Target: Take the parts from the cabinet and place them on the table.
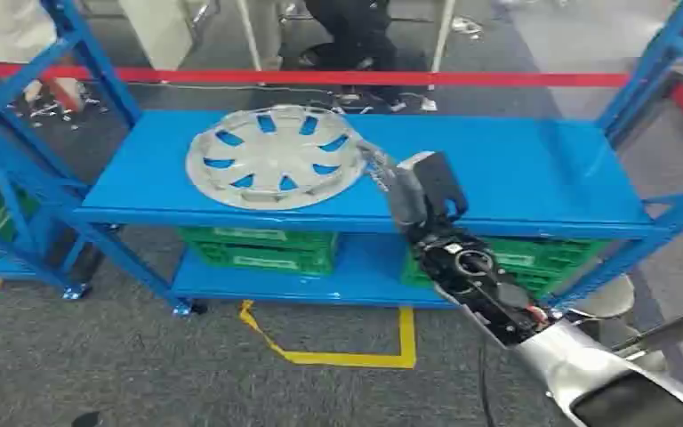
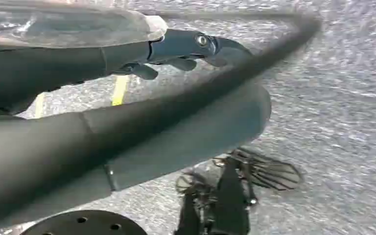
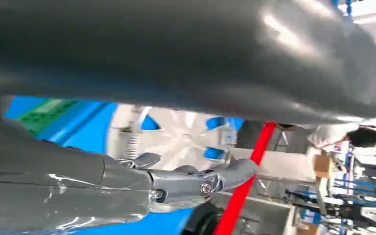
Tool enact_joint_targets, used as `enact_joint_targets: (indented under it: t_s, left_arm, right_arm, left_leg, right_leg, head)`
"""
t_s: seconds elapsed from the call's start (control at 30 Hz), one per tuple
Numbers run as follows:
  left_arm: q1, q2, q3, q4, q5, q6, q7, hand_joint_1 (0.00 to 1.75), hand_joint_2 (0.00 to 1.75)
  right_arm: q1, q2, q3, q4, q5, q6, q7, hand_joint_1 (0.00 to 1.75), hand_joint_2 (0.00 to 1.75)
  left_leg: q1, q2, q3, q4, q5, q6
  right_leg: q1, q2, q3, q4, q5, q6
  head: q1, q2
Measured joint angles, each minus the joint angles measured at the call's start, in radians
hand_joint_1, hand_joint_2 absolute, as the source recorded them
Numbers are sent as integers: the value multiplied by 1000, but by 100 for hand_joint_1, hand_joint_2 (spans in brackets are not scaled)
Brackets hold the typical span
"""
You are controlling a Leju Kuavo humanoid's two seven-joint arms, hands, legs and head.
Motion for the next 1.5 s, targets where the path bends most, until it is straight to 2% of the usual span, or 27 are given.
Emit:
enact_joint_targets:
  t_s: [0.07, 0.1, 0.17, 0.23, 0.27, 0.3, 0.37, 0.4, 0.47, 0.53, 0.6, 0.67, 0.73, 0.77, 0.8, 0.93, 0.97, 1.07, 1.1, 1.13, 1.17, 1.23, 1.27, 1.3, 1.37, 1.43, 1.5]
  left_arm:
    - [1, 0, 0, 0, 0, 0, 0, 0, 0]
    - [3, -1, 0, 0, 0, 0, 1, 0, 0]
    - [4, -4, 0, 0, 0, 1, 2, 0, 0]
    - [4, -5, 0, 0, -1, 1, 2, 0, 0]
    - [2, -5, 0, 0, -2, 2, 2, 0, 0]
    - [0, -5, 0, 0, -3, 2, 2, 0, 0]
    - [2, -5, 0, 0, -3, 2, 2, 0, 0]
    - [2, -3, 0, 0, -3, 2, 2, 0, 0]
    - [-1, -3, 0, 0, -4, 2, 2, 0, 0]
    - [-3, -3, 0, 0, -4, 2, 2, 0, 0]
    - [1, -3, 0, 0, -3, 2, 2, 0, 0]
    - [3, -3, 0, 0, -3, 2, 2, 0, 0]
    - [3, 0, 0, 0, -4, 2, 2, 0, 0]
    - [3, 2, 0, 0, -4, 2, 2, 0, 0]
    - [2, 1, 0, 0, -4, 2, 3, 0, 0]
    - [4, 0, 0, 0, -5, 3, 5, 0, 0]
    - [4, 0, 0, 1, -5, 3, 5, 0, 0]
    - [1, 0, 0, 1, -4, 5, 5, 0, 0]
    - [2, 0, 0, 1, -3, 5, 5, 0, 0]
    - [5, 0, 0, 1, -3, 5, 5, 0, 0]
    - [6, -1, 0, 1, -3, 5, 5, 0, 0]
    - [4, -3, 0, 1, -3, 5, 5, 0, 0]
    - [5, -5, 0, 1, -3, 5, 5, 0, 0]
    - [3, -5, 0, 1, -3, 5, 5, 0, 0]
    - [1, -5, 0, 1, -3, 5, 5, 0, 0]
    - [3, -4, 0, 1, -3, 6, 5, 0, 0]
    - [-1, -5, 0, 1, -3, 8, 5, 0, 0]
  right_arm:
    - [5, 0, 1, 5, -2, 0, -1, 0, 0]
    - [6, 0, 1, 8, -3, -1, -5, 0, 0]
    - [5, 0, 1, 12, -4, -1, -13, 0, 0]
    - [3, 0, 0, 14, -4, -1, -19, 0, 0]
    - [0, 0, 0, 16, -4, -1, -21, 0, 0]
    - [0, 0, 1, 17, -4, -1, -20, 0, 0]
    - [1, 0, 0, 18, -4, -3, -19, 0, 0]
    - [1, 1, 0, 18, -4, -5, -18, 0, 0]
    - [-2, 2, 0, 18, -4, -4, -19, 0, 0]
    - [-2, 2, 0, 18, -4, -3, -18, 0, 0]
    - [3, 2, 0, 18, -4, -3, -17, 0, 0]
    - [5, 2, 0, 18, -4, -3, -17, 0, 0]
    - [4, 2, 0, 18, -4, -2, -17, 0, 0]
    - [4, 2, 0, 18, -5, -2, -17, 0, 0]
    - [3, 2, 0, 18, -6, -2, -17, 0, 0]
    - [4, 2, 0, 18, -7, 1, -17, 0, 0]
    - [0, 2, 0, 18, -7, 1, -19, 0, 0]
    - [5, 2, 0, 19, -7, 3, -18, 0, 0]
    - [8, 2, 0, 20, -6, 3, -18, 0, 0]
    - [10, 2, 0, 21, -5, 3, -18, 0, 0]
    - [10, 2, 0, 22, -5, 3, -18, 0, 0]
    - [9, 2, 0, 22, -4, 2, -19, 0, 0]
    - [9, 2, 0, 23, -4, 2, -19, 0, 0]
    - [8, 2, 0, 24, -4, 2, -19, 0, 0]
    - [10, 2, 0, 25, -4, 2, -19, 0, 0]
    - [7, 2, -2, 26, 1, -1, -21, 0, 0]
    - [6, 2, -1, 26, 16, 0, -20, 0, 0]
  left_leg:
    - [0, -1, 9, 0, -11, 0]
    - [0, -2, 15, 1, -17, -1]
    - [0, -3, 32, 1, -28, -4]
    - [0, -3, 46, 1, -42, -13]
    - [-4, -5, 52, 5, -45, -18]
    - [-4, -5, 49, 2, -49, -25]
    - [-6, -5, 55, 19, -46, -37]
    - [-3, -5, 54, 26, -49, -40]
    - [1, -5, 11, 106, -77, -51]
    - [3, -5, -85, 254, -133, -63]
    - [4, -5, -156, 330, -159, -67]
    - [7, -5, -138, 234, -84, -58]
    - [6, -4, -65, 48, 31, -49]
    - [3, -3, -56, 7, 34, -45]
    - [-2, 0, -54, 12, -11, -40]
    - [3, -4, -9, -4, 9, -12]
    - [2, -3, 1, -3, 4, -8]
    - [1, -3, 14, -2, -9, -2]
    - [1, -4, 18, -2, -15, -2]
    - [1, -5, 25, -2, -20, -3]
    - [1, -5, 32, -2, -26, -5]
    - [1, -6, 53, -2, -41, -10]
    - [0, -6, 57, -2, -46, -15]
    - [-3, -9, 54, 2, -48, -21]
    - [-4, -8, 55, 11, -48, -34]
    - [-3, -7, 53, 6, -52, -28]
    - [-2, -6, 56, 0, -52, -28]
  right_leg:
    - [-1, 0, -83, 119, -62, 6]
    - [-2, 0, -98, 122, -61, 6]
    - [-3, -1, -70, 12, 20, 3]
    - [-3, -4, -11, -169, 145, -10]
    - [5, -5, -10, -184, 105, -12]
    - [4, -4, -7, -184, 92, -20]
    - [3, -4, -6, -188, 115, -35]
    - [-1, 0, 20, -190, 119, -43]
    - [-3, -2, 34, -199, 119, -50]
    - [-3, -3, 37, -200, 112, -54]
    - [-3, 0, 43, -200, 103, -55]
    - [-3, 3, 57, -200, 91, -52]
    - [-3, 3, 71, -202, 77, -45]
    - [0, 3, 78, -200, 71, -38]
    - [1, 6, 78, -204, 65, -31]
    - [1, 1, 94, -176, 53, -8]
    - [-1, -1, 78, -129, 36, -3]
    - [-1, -1, -56, 94, -66, 5]
    - [-2, -1, -85, 124, -81, 5]
    - [-2, -1, -93, 110, -67, 3]
    - [-2, -1, -84, 59, -26, 0]
    - [0, -1, -28, -126, 113, -11]
    - [3, -3, -20, -185, 149, -18]
    - [8, -3, -19, -194, 107, -19]
    - [7, -3, -15, -195, 136, -32]
    - [7, 1, -4, -193, 146, -24]
    - [8, 3, -5, -193, 143, -27]
  head:
    - [7, 0]
    - [13, 0]
    - [22, 0]
    - [35, 0]
    - [35, 0]
    - [36, 0]
    - [30, 0]
    - [28, 0]
    - [16, 0]
    - [7, 0]
    - [-2, 0]
    - [-11, 0]
    - [-19, 0]
    - [-22, 0]
    - [-21, 0]
    - [-11, 0]
    - [-6, 0]
    - [6, 0]
    - [11, 0]
    - [16, 0]
    - [21, 0]
    - [33, 0]
    - [39, 0]
    - [37, 0]
    - [32, 0]
    - [29, 0]
    - [22, 0]
